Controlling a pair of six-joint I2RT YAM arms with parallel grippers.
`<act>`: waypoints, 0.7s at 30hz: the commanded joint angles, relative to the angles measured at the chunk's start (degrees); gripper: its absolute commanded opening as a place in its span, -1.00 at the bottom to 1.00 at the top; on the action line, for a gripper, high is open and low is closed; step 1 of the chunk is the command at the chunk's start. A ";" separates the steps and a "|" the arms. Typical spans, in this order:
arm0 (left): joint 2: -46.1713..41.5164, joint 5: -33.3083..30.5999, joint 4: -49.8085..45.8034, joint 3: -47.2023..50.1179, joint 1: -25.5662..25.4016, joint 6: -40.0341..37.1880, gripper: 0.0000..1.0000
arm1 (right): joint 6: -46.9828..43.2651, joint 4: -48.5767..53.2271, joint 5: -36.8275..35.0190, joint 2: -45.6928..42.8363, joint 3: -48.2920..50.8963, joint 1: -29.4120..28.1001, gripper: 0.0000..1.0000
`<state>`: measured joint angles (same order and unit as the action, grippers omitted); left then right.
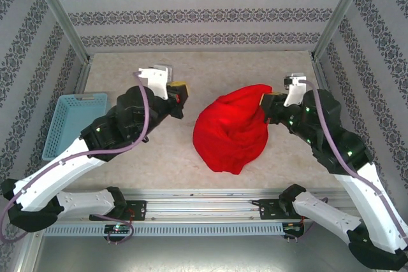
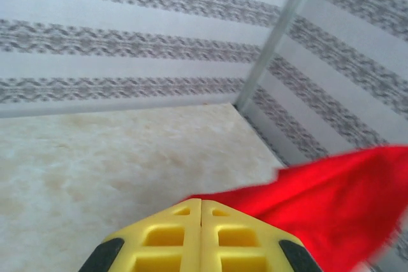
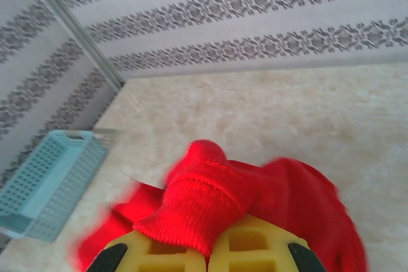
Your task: Fold the inside-out t-shirt
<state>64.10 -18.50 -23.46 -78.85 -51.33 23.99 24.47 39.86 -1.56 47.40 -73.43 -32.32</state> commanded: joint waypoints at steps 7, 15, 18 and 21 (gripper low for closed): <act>13.44 8.84 -13.44 7.95 13.20 6.49 -0.85 | 9.07 -15.28 13.57 12.05 11.86 -1.97 -1.00; 4.04 11.86 3.46 20.57 0.80 4.49 -0.08 | 8.65 -15.42 11.83 23.48 3.95 -5.25 -1.00; 1.97 13.49 12.27 26.23 -2.15 5.87 0.00 | 8.92 -15.81 12.27 27.13 2.17 -4.92 -1.00; 3.90 14.35 16.36 28.87 -2.53 8.30 0.26 | 9.04 -14.47 12.95 30.83 -0.16 -4.40 -1.00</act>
<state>65.84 -5.56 -15.42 -52.10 -53.47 30.04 32.71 26.26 10.00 75.85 -70.96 -37.23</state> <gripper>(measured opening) 0.614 0.060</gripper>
